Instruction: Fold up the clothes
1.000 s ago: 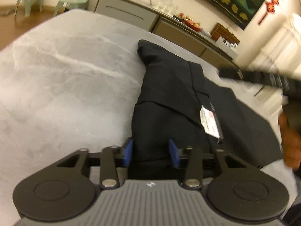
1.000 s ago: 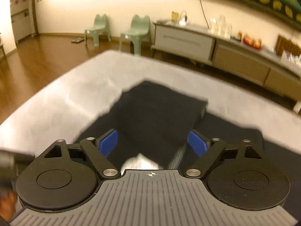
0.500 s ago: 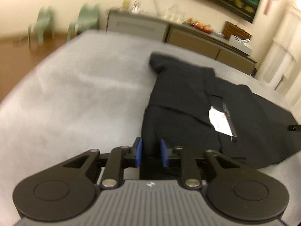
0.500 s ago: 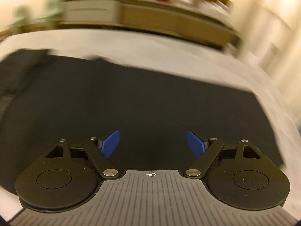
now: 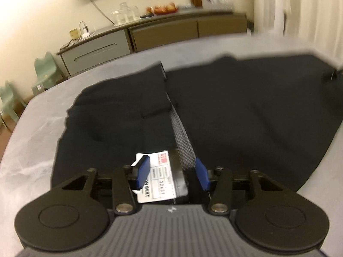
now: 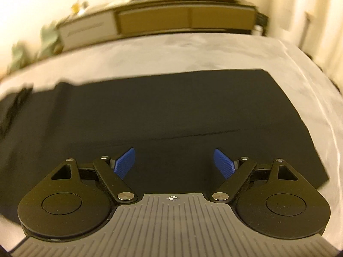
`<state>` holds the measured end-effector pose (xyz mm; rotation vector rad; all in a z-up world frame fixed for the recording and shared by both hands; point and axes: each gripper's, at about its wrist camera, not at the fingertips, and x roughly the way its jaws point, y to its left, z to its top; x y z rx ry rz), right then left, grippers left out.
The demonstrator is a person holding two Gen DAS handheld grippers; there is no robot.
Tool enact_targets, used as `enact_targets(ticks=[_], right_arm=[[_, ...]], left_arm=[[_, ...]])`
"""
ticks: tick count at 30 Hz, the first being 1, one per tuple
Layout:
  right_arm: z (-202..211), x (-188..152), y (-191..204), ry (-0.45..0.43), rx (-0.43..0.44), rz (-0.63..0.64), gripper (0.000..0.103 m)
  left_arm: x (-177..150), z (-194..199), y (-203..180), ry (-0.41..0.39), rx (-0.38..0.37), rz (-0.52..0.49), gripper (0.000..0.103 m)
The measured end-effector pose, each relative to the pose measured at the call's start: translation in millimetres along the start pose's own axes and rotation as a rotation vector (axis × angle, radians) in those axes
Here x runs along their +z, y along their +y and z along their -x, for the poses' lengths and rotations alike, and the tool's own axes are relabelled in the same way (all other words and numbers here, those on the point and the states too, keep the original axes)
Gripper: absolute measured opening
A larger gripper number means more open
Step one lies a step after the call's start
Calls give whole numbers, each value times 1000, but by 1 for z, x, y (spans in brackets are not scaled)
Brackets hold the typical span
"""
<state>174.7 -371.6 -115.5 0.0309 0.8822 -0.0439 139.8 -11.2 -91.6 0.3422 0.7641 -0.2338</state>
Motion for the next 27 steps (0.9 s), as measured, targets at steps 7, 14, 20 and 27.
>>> enact_targets(ticks=[7, 14, 20, 27], right_arm=[[-4, -10, -12, 5, 20, 55, 91], [2, -14, -10, 16, 20, 72, 91], [3, -15, -7, 17, 22, 72, 94], [3, -18, -1, 13, 31, 88, 96]], left_arm=[[16, -23, 11, 34, 127, 142, 41], [37, -23, -6, 15, 166, 59, 37], [63, -24, -12, -34, 121, -16, 49], [76, -82, -2, 63, 177, -115, 44]])
